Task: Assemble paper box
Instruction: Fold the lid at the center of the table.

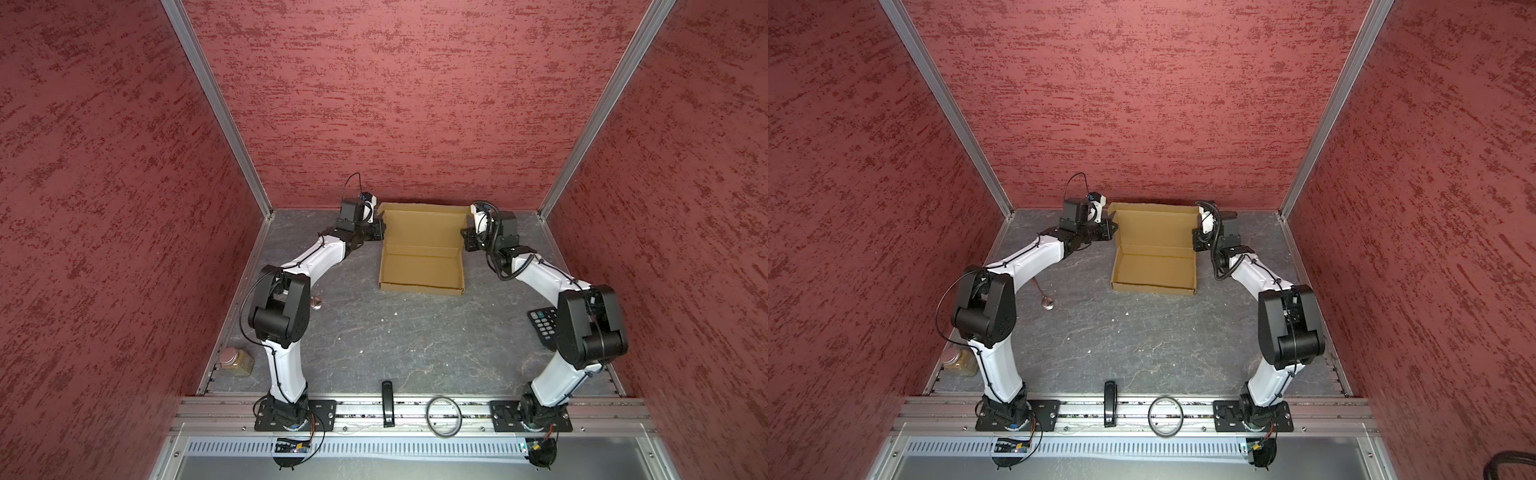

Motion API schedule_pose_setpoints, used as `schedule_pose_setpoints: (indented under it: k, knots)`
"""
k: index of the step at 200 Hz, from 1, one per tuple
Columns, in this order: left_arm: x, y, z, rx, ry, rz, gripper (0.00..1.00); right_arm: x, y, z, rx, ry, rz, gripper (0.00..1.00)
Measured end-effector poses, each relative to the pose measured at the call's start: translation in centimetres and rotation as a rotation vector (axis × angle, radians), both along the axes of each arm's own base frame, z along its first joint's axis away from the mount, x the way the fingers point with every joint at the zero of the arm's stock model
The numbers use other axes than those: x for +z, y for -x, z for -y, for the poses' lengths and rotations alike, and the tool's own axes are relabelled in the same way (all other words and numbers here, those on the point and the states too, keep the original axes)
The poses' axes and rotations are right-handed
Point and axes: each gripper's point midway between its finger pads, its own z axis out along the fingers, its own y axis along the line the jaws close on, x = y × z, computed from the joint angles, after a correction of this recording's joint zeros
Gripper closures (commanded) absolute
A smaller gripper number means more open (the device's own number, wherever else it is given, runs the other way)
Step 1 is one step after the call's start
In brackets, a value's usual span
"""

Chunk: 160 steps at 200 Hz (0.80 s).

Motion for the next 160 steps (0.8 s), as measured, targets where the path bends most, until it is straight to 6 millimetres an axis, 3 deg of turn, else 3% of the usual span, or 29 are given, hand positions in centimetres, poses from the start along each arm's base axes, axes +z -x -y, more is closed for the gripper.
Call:
schedule_pose_setpoints:
  k: [84, 128, 160]
  knots:
    - [-1.2, 1.1, 0.1, 0.014, -0.005, -0.019, 0.9, -1.5, 1.9, -0.3, -0.019, -0.005, -0.02, 0.86]
    - [-2.6, 2.2, 0.4, 0.014, -0.017, -0.047, 0.9, -2.4, 3.1, -0.7, -0.018, -0.022, -0.034, 0.85]
    - [-2.5, 3.1, 0.3, 0.017, -0.023, -0.049, 0.9, -2.4, 4.0, -0.9, -0.014, -0.032, -0.032, 0.82]
